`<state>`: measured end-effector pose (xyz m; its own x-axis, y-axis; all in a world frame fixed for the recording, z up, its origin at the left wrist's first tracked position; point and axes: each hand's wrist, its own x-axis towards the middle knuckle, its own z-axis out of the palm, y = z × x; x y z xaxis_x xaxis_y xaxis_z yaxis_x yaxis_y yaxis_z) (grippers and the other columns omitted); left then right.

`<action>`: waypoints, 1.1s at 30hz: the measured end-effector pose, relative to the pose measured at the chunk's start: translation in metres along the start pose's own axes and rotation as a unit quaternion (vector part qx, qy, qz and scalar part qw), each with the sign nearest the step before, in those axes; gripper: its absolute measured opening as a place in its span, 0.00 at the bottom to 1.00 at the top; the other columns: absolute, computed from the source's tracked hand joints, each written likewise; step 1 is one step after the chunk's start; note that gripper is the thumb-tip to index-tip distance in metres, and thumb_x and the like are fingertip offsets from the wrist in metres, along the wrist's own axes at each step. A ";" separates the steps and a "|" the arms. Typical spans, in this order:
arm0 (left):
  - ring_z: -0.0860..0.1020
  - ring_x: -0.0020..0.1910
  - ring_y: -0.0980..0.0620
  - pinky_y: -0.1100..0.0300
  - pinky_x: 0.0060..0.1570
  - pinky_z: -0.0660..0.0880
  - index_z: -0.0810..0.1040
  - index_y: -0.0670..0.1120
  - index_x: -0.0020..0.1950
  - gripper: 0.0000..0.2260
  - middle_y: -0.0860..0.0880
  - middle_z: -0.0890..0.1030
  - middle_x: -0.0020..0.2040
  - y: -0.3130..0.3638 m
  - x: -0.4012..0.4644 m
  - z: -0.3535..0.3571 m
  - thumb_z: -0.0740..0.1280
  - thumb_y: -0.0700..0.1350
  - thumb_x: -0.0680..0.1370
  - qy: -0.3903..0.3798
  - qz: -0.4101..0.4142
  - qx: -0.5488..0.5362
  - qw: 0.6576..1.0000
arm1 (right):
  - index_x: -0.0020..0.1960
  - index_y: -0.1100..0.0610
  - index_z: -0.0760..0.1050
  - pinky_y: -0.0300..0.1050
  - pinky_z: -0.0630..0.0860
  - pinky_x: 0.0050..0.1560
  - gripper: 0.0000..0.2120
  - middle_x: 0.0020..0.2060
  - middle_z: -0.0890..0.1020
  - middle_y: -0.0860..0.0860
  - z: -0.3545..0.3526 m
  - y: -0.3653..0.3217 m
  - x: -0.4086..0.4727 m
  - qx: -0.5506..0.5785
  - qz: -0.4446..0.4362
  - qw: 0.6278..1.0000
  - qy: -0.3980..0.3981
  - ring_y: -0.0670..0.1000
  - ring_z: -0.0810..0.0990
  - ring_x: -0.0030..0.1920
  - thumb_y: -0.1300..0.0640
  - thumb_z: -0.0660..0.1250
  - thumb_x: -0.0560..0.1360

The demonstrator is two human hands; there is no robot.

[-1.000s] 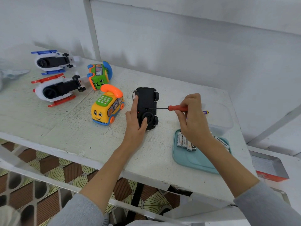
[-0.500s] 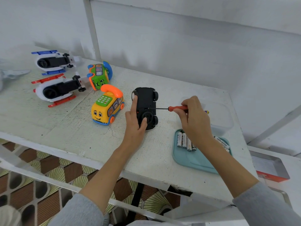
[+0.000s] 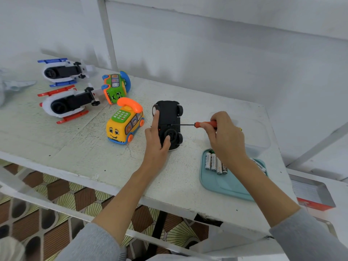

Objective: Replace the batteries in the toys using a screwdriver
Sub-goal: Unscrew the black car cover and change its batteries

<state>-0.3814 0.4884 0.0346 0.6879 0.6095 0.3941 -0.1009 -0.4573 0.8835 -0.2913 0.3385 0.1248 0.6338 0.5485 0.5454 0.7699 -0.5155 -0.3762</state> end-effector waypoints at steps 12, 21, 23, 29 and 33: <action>0.62 0.53 0.80 0.85 0.52 0.56 0.48 0.48 0.79 0.31 0.57 0.62 0.58 0.003 -0.001 0.000 0.57 0.44 0.78 0.001 0.005 0.003 1.000 | 0.48 0.64 0.70 0.39 0.65 0.28 0.16 0.39 0.73 0.51 0.002 -0.002 -0.001 0.031 -0.007 0.999 0.015 0.50 0.73 0.33 0.50 0.63 0.76; 0.63 0.52 0.79 0.83 0.52 0.58 0.48 0.51 0.78 0.30 0.53 0.62 0.59 0.005 -0.001 0.000 0.57 0.45 0.78 0.001 0.003 0.009 1.000 | 0.49 0.64 0.68 0.42 0.71 0.24 0.07 0.45 0.72 0.60 0.006 -0.001 -0.002 0.077 -0.090 0.993 0.018 0.53 0.71 0.32 0.62 0.64 0.74; 0.62 0.53 0.80 0.84 0.52 0.58 0.48 0.48 0.79 0.31 0.59 0.62 0.57 0.004 0.000 0.000 0.57 0.44 0.78 0.003 -0.003 0.007 1.000 | 0.49 0.66 0.70 0.35 0.64 0.26 0.11 0.43 0.72 0.56 0.006 0.000 -0.003 0.046 -0.045 0.998 0.004 0.49 0.68 0.31 0.56 0.63 0.76; 0.62 0.53 0.79 0.85 0.51 0.57 0.48 0.51 0.77 0.30 0.53 0.62 0.59 0.007 -0.002 0.000 0.57 0.44 0.78 -0.003 0.000 0.006 1.000 | 0.52 0.56 0.62 0.46 0.75 0.28 0.07 0.52 0.65 0.52 0.005 0.003 -0.002 0.121 -0.134 0.983 0.020 0.45 0.71 0.36 0.60 0.58 0.75; 0.62 0.53 0.79 0.85 0.51 0.56 0.48 0.53 0.76 0.30 0.48 0.61 0.61 0.008 -0.002 -0.001 0.57 0.45 0.78 -0.001 0.007 0.016 1.000 | 0.48 0.60 0.67 0.43 0.69 0.19 0.05 0.47 0.69 0.55 0.006 0.003 -0.002 0.060 -0.120 0.991 0.025 0.55 0.71 0.30 0.58 0.58 0.76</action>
<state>-0.3839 0.4842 0.0408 0.6875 0.6023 0.4057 -0.0879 -0.4855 0.8698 -0.2899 0.3398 0.1180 0.4295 0.6103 0.6656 0.9031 -0.2916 -0.3154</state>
